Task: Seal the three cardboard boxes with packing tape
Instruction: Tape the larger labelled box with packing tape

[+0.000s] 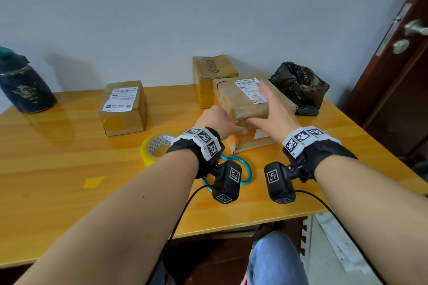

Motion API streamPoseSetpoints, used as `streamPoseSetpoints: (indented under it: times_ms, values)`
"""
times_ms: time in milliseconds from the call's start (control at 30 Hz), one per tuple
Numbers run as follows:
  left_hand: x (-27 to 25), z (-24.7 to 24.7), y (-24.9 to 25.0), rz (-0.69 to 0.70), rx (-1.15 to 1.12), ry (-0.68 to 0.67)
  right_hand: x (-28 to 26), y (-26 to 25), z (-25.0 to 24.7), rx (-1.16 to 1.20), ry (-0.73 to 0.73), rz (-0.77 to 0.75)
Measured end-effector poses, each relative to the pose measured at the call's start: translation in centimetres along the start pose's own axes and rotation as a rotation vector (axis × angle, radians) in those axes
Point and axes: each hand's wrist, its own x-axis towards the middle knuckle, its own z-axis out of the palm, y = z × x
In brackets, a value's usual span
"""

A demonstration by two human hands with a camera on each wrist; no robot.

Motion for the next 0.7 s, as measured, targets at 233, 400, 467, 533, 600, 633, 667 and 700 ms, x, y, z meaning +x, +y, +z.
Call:
streamPoseSetpoints:
  times_ms: [233,400,467,533,600,633,667,700]
  values:
    - [-0.7,0.2,0.8,0.024,-0.006,0.124,1.3,1.1,0.3,0.077,0.268,0.475]
    - [-0.9,-0.1,0.4,0.076,0.131,0.124,2.0,1.8,-0.4,0.067,0.386,0.571]
    - [-1.2,-0.2,0.0,0.050,0.104,0.101,2.3,2.3,-0.8,0.093,0.371,0.654]
    - [-1.9,0.0,0.0,-0.050,-0.068,-0.002,2.5,2.5,-0.6,0.107,0.314,0.719]
    - [-2.8,-0.1,0.5,-0.204,-0.491,-0.124,2.5,2.2,-0.2,0.154,0.299,0.730]
    - [-3.3,-0.6,0.8,-0.272,-0.685,-0.150,2.6,1.8,-0.1,0.180,0.323,0.722]
    - [-3.5,-1.2,1.0,-0.313,-0.794,-0.156,2.6,1.6,-0.1,0.199,0.365,0.715]
    - [-3.8,-1.9,1.1,-0.330,-0.848,-0.152,2.6,1.2,-0.2,0.217,0.417,0.710]
